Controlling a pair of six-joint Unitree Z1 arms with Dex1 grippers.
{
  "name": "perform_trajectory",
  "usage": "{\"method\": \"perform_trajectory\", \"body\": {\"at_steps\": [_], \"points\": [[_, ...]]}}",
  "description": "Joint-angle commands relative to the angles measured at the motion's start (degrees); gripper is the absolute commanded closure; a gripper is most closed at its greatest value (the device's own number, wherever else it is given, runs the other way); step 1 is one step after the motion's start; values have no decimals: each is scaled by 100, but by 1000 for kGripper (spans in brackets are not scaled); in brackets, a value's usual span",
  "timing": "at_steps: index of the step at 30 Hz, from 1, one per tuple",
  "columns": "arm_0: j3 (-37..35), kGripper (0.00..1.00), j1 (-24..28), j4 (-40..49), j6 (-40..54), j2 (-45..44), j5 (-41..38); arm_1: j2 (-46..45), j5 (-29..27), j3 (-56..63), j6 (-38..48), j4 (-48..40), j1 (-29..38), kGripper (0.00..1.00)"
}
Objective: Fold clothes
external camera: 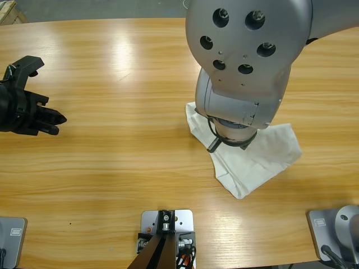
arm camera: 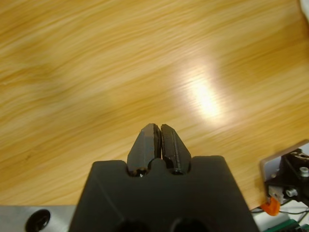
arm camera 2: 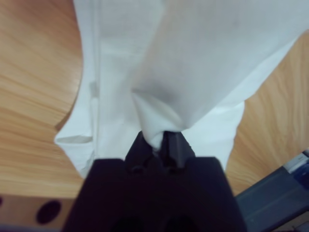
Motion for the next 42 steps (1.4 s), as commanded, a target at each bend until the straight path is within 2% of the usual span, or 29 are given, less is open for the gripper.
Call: {"method": "perform_trajectory", "body": {"at_steps": [1, 5, 7, 14, 20, 25, 29, 30, 31, 32, 35, 40, 42], "points": [[133, 1000, -273, -190, -96, 33, 61, -776, -30, -773, -164, 431, -714, 1000], [126, 1000, -335, -209, -151, 21, 70, -453, 209, -1033, -208, 577, -828, 1000], [177, 1000, -335, -201, -151, -43, 70, -300, 298, -970, -203, 521, -640, 1000], [223, 1000, -335, -206, -160, -60, 79, 105, 400, -246, -145, -258, 123, 1000], [234, 1000, -335, -194, -168, -79, 79, 424, 506, 234, -129, -901, 385, 1000], [239, 1000, -335, -194, -195, -88, 79, 572, 697, 227, -131, -1084, 499, 1000], [242, 1000, -335, -201, -195, -58, 79, 616, 1091, 216, -182, -1133, 508, 1000], [246, 1000, -335, -202, -195, -53, 79, 627, 1170, 234, -182, -1123, 515, 690], [251, 1000, -335, -204, -195, -50, 79, 604, 1191, 259, -182, -1112, 545, 145], [258, 1000, -335, -208, -195, -43, 79, 544, 1193, 271, -182, -1109, 588, 73], [278, 1000, -335, -209, -195, -27, 79, 236, 1253, 257, -199, -1332, 780, 1], [276, 1000, -335, -217, -195, -55, 79, -555, 1272, 174, -198, -1488, 817, 5], [286, 1000, -335, -217, -195, -62, 81, -1119, 1307, 118, -191, -1502, 817, 127]]}}
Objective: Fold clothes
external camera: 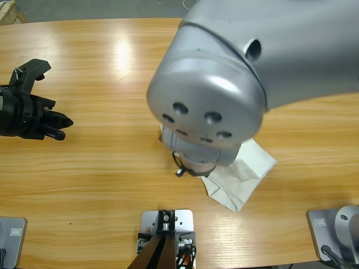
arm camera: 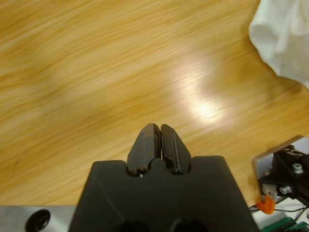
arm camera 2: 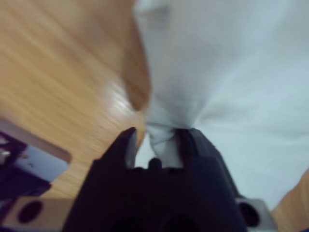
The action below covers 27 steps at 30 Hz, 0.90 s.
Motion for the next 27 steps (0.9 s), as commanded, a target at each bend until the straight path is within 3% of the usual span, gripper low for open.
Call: {"method": "perform_trajectory", "body": {"at_steps": [1, 3, 5, 6, 10, 15, 18, 23, 27], "points": [[209, 1000, -38, -50, -56, -62, 79, -1659, 119, -6, -29, -178, 101, 162], [118, 1000, -38, -43, -56, -53, 81, -2355, -2, -32, 31, -154, 96, 449], [-120, 1000, -50, 8, -37, -25, 72, -3026, -318, -11, 118, -71, 3, 918], [-316, 1000, -85, 103, -7, 42, 63, -3269, -406, 36, 266, -36, -68, 1000], [-1494, 1000, -335, 553, 561, 627, -322, -3835, -438, 1255, 1145, -727, -217, 1000], [-2832, 1000, -576, 771, 831, 1615, -925, -3805, 775, 3185, 1579, -2790, -609, 1000], [-3296, 1000, -701, 768, 831, 2116, -1187, -3715, 1067, 3967, 1657, -3711, -646, 1000], [-3716, 1000, -926, 715, 907, 2684, -1645, -3772, 1014, 4354, 1729, -4051, -651, 1000], [-3662, 1000, -1022, 724, 952, 2958, -1881, -3816, 1002, 4475, 1801, -4009, -707, 1000]]}}
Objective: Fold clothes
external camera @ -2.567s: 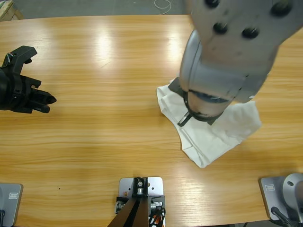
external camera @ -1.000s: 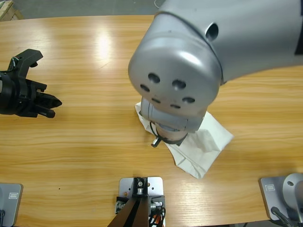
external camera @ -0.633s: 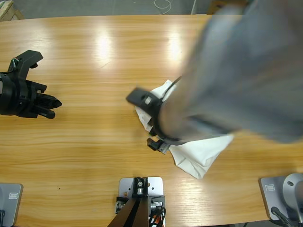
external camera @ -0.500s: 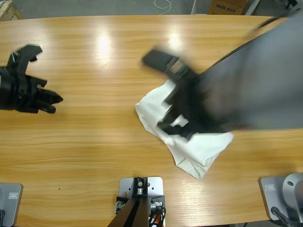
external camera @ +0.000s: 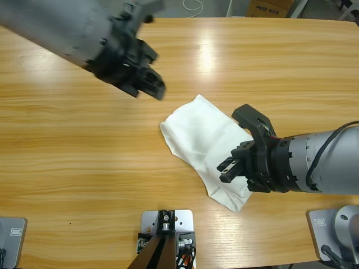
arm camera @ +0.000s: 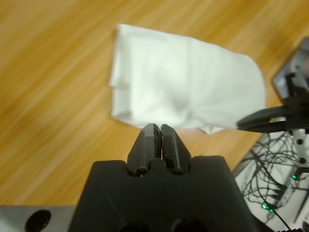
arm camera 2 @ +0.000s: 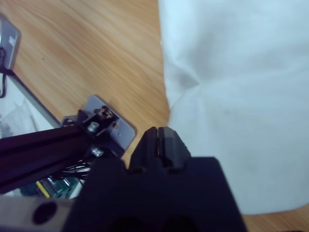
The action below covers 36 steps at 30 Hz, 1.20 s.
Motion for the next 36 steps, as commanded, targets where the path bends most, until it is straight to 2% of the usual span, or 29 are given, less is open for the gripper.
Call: {"method": "perform_trajectory", "body": {"at_steps": [1, 5, 13, 18, 24, 36], "points": [[-90, 1000, -276, 59, 162, 944, -530, -95, 64, 479, 184, -132, -130, 1000], [0, 1000, -387, 54, 162, 1097, -515, -139, 63, 668, 245, -132, -130, 1000], [-104, 1000, -283, 27, 222, 1699, -506, -140, 180, 1087, 328, -176, -130, 1000], [-392, 1000, -200, 36, 92, 2128, -515, 515, 502, 1328, 370, -693, -130, 1000], [-459, 1000, 44, 45, -84, 2403, -515, 1039, 634, 1380, 389, -1064, -130, 1000], [-480, 1000, 163, 310, -101, 2665, -223, 914, 616, 1505, 528, -1024, -130, 1000]]}}
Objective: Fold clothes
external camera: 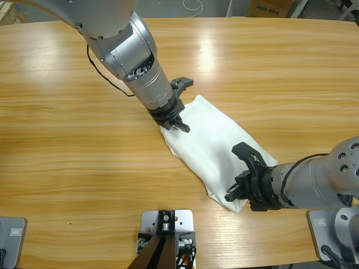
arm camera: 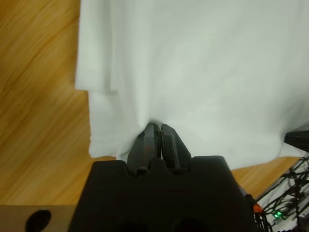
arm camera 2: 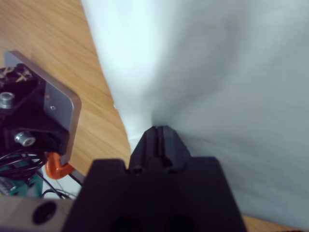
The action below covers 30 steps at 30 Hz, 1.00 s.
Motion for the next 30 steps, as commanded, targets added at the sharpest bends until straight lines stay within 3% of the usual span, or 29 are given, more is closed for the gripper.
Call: {"method": "perform_trajectory", "body": {"at_steps": [1, 10, 14, 19, 26, 30], "points": [[-36, 1000, 52, 409, -69, 578, 258, 96, 96, 213, 152, 11, -42, 1000], [131, 1000, 175, 733, -182, 81, 789, -250, -94, 49, 189, 339, -42, 1000], [136, 1000, 343, 844, -178, -657, 988, -1247, -407, -444, -57, 1239, -47, 1000], [44, 1000, 176, 1440, -102, -1563, 1204, -2268, -128, -1520, -676, 2347, -417, 1000], [-240, 1000, -530, 1111, -46, -872, 979, -1607, 572, -808, -1143, 1522, -1972, 1000], [-476, 1000, -741, 1040, -78, -343, 832, -826, 772, -452, -1154, 807, -2099, 1000]]}}
